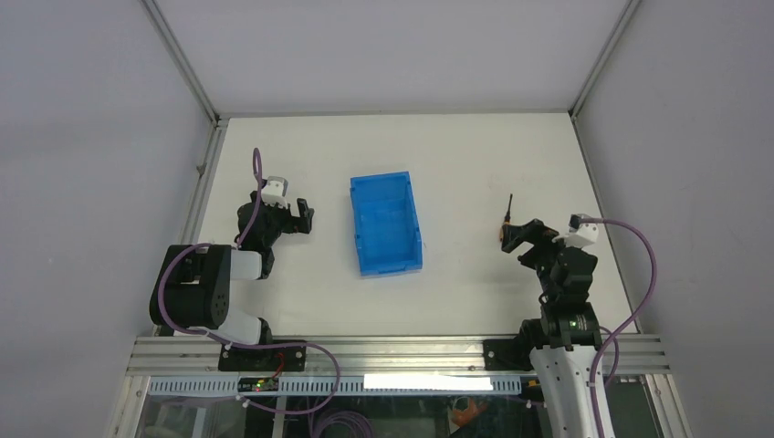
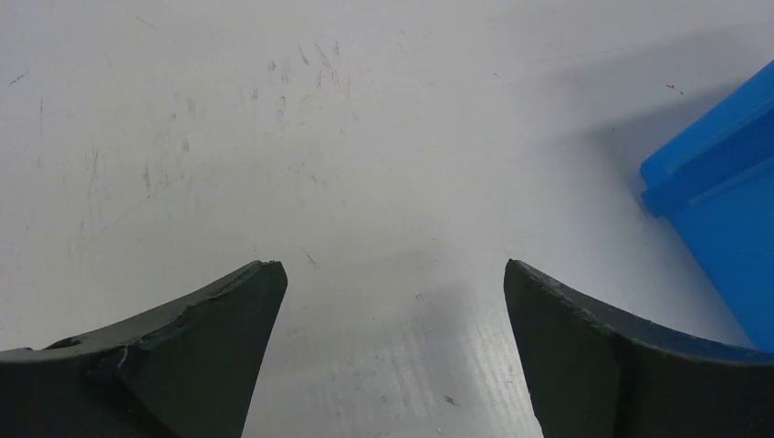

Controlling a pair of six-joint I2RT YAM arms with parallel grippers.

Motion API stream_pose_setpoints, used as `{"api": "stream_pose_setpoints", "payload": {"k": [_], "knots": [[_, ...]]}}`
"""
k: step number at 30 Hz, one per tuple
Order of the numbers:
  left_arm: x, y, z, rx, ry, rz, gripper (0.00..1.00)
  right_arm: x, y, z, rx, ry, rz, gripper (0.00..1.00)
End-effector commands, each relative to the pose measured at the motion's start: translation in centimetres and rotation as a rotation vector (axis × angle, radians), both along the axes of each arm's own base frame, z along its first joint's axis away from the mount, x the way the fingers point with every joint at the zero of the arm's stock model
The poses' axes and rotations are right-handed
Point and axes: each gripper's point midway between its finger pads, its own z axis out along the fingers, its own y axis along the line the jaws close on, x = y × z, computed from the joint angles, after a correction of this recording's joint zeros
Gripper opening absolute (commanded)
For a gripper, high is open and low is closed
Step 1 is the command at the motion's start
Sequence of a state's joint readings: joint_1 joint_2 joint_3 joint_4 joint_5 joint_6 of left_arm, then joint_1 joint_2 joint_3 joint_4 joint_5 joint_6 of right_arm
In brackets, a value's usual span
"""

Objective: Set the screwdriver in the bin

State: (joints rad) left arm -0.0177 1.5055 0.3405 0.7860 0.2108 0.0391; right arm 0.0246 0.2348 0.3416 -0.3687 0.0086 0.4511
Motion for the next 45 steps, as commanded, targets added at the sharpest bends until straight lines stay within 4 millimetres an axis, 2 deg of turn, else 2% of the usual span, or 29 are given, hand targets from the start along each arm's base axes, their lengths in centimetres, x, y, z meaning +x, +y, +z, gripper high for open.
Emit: {"api": "stream_pose_setpoints", "payload": {"k": [1,5,9,12,15,16,17,18,21,23,26,30,33,38,42,44,45], "knots": [[1.2,0.1,2.2,-0.013,-0.083,-0.002,0.99,-0.1,-1.0,1.1,-0.012,-0.033,-0.055,0.99],[1.2,0.1,2.2,-0.013,-0.082,-0.002,0.99,-0.2,-0.9,5.9,-0.036,-0.135,-0.034,0.99],[1.2,0.1,2.2,-0.013,-0.082,-0.001,0.99,-0.2,0.2,12.4,-0.094,-0.234,0.048,0.97],[1.2,0.1,2.2,-0.013,-0.083,-0.001,0.99,1.6,-0.4,15.1,-0.149,-0.143,0.043,0.96],[1.2,0.1,2.2,-0.013,-0.081,-0.001,0.99,3.6,-1.9,16.6,-0.203,0.022,-0.018,0.96],[1.2,0.1,2.2,-0.013,-0.082,-0.001,0.99,4.2,-2.6,15.2,-0.216,0.13,-0.044,0.96],[1.2,0.1,2.2,-0.012,-0.083,-0.001,0.99,5.0,-3.2,15.8,-0.222,0.192,-0.075,0.96],[1.2,0.1,2.2,-0.012,-0.082,-0.001,0.99,5.7,-3.6,15.0,-0.242,0.287,-0.085,0.96],[1.2,0.1,2.2,-0.013,-0.081,-0.002,0.99,8.0,-3.7,11.6,-0.283,0.537,-0.039,0.97],[1.2,0.1,2.2,-0.012,-0.082,-0.002,0.99,9.8,-3.6,7.7,-0.29,0.701,-0.006,0.95],[1.2,0.1,2.2,-0.012,-0.082,-0.001,0.99,11.2,-2.5,2.5,-0.253,0.847,0.072,0.89],[1.2,0.1,2.2,-0.013,-0.082,-0.001,0.99,11.7,-1.7,-4.3,-0.211,0.965,0.108,0.83],[1.2,0.1,2.2,-0.013,-0.083,-0.001,0.99,11.4,-1.5,-8.0,-0.201,1.036,0.114,0.76],[1.2,0.1,2.2,-0.013,-0.081,-0.001,0.99,10.4,-1.9,-12.2,-0.215,1.13,0.113,0.65],[1.2,0.1,2.2,-0.013,-0.083,-0.002,0.99,10.0,-2.2,-13.9,-0.232,1.175,0.111,0.56],[1.2,0.1,2.2,-0.012,-0.082,-0.002,0.99,9.8,-2.5,-14.3,-0.252,1.191,0.108,0.48],[1.2,0.1,2.2,-0.013,-0.083,-0.002,0.99,9.7,-2.7,-14.4,-0.262,1.196,0.11,0.39]]}}
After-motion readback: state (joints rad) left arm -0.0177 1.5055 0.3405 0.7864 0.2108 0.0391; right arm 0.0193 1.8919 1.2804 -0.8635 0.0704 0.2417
